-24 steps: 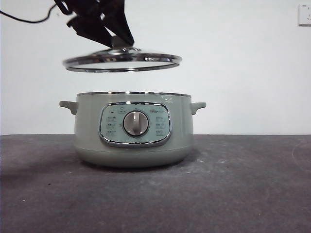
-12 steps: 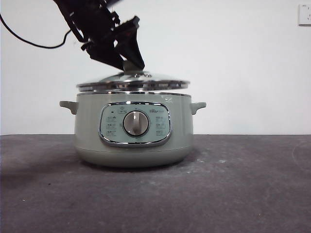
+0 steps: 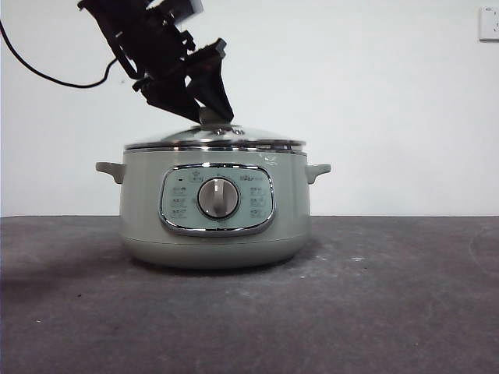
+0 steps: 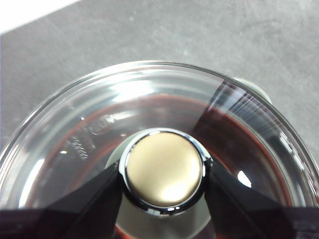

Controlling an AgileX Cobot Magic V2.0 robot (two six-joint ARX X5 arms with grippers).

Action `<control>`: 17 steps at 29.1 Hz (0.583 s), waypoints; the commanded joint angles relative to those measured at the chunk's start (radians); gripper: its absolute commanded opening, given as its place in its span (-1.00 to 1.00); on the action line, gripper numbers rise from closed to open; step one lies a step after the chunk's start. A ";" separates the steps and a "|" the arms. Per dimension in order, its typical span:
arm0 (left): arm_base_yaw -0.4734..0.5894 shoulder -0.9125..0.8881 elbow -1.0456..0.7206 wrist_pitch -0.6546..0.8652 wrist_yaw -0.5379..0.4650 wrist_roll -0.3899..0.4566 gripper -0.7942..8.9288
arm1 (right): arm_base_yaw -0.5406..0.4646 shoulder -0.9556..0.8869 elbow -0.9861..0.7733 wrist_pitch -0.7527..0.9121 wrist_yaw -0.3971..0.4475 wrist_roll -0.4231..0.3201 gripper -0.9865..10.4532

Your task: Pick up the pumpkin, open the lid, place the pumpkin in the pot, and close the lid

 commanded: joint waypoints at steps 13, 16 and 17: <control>-0.002 0.010 0.007 0.002 0.006 0.011 0.10 | 0.003 0.000 -0.001 -0.007 -0.008 0.005 0.16; -0.002 0.004 0.007 -0.012 0.006 0.008 0.26 | 0.003 0.002 -0.001 -0.034 -0.052 0.006 0.16; -0.002 -0.002 0.007 -0.023 0.006 0.008 0.26 | 0.003 0.004 -0.001 -0.044 -0.062 0.006 0.16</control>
